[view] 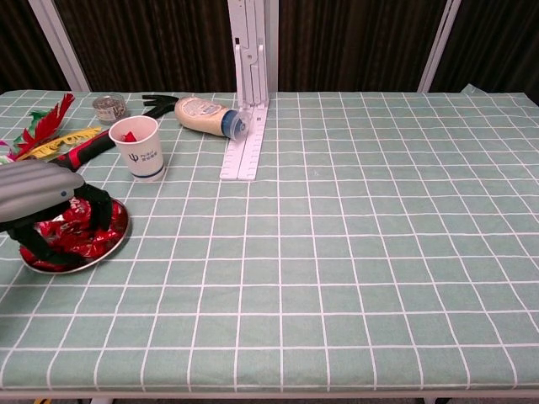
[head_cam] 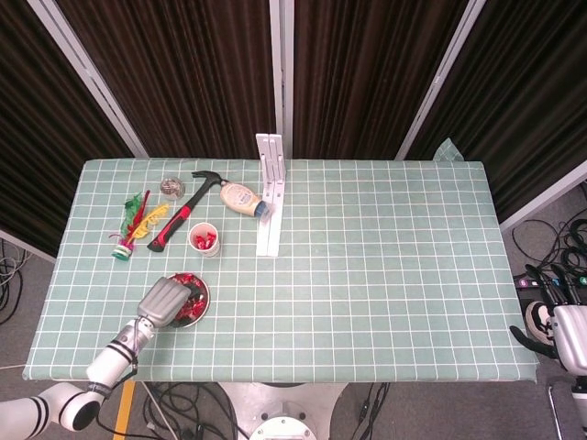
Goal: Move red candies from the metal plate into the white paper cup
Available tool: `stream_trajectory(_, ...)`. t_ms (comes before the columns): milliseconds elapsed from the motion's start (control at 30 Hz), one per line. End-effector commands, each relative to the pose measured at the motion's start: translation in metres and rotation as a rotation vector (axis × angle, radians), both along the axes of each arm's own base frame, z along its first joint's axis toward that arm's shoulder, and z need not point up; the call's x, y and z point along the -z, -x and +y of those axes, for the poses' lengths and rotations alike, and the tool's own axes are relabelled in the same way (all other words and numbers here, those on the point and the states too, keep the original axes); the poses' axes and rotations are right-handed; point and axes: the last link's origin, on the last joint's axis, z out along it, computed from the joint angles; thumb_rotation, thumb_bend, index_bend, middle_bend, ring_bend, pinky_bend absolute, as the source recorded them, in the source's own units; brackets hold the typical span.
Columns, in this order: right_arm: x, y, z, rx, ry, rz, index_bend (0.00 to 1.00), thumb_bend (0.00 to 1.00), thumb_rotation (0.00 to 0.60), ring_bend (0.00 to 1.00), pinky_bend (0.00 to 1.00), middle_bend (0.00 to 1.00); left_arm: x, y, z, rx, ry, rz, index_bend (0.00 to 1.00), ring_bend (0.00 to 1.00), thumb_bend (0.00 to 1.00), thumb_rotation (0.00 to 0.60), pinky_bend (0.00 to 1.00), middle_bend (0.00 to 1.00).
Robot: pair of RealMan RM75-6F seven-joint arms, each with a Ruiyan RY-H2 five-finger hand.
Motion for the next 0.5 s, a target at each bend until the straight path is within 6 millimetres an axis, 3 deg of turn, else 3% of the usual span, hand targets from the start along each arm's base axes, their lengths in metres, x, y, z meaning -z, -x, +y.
stream_trajectory(33,0.0002,-0.0003,-0.0005,-0.001,-0.001,0.0,0.08,0.09,0.6,0.03,0.3,0.19,0.0,0.0026,0.0009,-0.012,0.0,0.002,0.47,0.91,0.23,0.6,1.0,0.53)
stream_trajectory(500,-0.0006,-0.0008,-0.0006,-0.001,0.002,-0.001,0.08,0.09,0.6,0.04,0.31,0.19,0.0041,0.0096,0.0057,-0.032,-0.007,0.011,0.53,0.92,0.26,0.6,1.0,0.59)
